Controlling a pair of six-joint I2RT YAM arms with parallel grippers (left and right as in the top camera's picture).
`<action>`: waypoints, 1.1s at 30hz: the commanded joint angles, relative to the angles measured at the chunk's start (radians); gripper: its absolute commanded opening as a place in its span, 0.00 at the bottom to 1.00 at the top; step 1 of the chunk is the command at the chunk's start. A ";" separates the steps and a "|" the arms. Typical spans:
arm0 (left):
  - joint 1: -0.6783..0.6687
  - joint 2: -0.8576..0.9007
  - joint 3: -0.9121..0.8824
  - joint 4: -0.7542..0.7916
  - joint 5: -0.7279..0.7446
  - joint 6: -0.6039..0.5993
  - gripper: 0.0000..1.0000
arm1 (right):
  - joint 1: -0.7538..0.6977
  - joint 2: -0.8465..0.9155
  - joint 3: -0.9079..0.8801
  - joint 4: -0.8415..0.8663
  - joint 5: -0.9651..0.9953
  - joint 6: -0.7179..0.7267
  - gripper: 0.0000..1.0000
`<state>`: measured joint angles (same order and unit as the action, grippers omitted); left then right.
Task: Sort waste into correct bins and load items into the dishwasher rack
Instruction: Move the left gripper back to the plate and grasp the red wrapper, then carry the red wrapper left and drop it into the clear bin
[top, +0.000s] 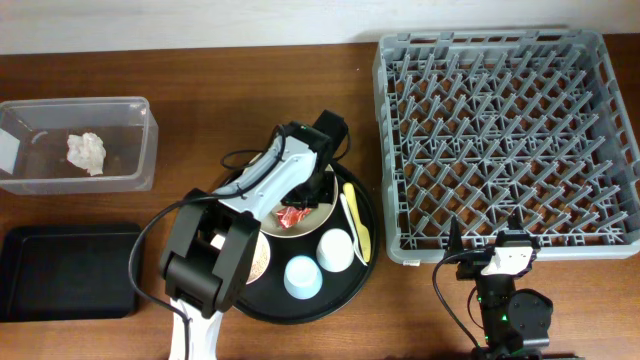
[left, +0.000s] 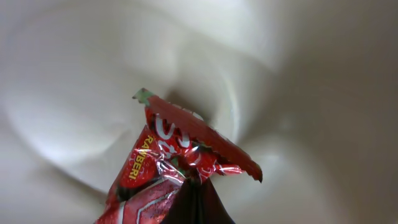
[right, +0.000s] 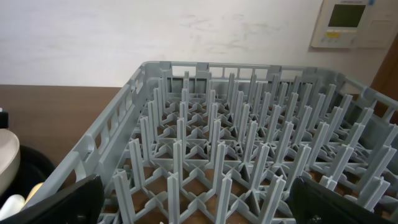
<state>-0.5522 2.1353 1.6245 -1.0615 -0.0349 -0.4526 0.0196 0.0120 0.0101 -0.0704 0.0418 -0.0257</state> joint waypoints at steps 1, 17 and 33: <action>0.034 -0.031 0.133 -0.060 -0.039 0.058 0.00 | 0.006 -0.006 -0.005 -0.006 0.016 0.005 0.98; 0.569 -0.205 0.435 -0.198 -0.150 0.091 0.00 | 0.006 -0.006 -0.005 -0.006 0.016 0.005 0.98; 0.811 -0.014 0.433 -0.031 -0.183 0.090 0.01 | 0.006 -0.006 -0.005 -0.006 0.016 0.005 0.98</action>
<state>0.2264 2.0605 2.0460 -1.0939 -0.1974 -0.3771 0.0196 0.0120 0.0101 -0.0704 0.0418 -0.0261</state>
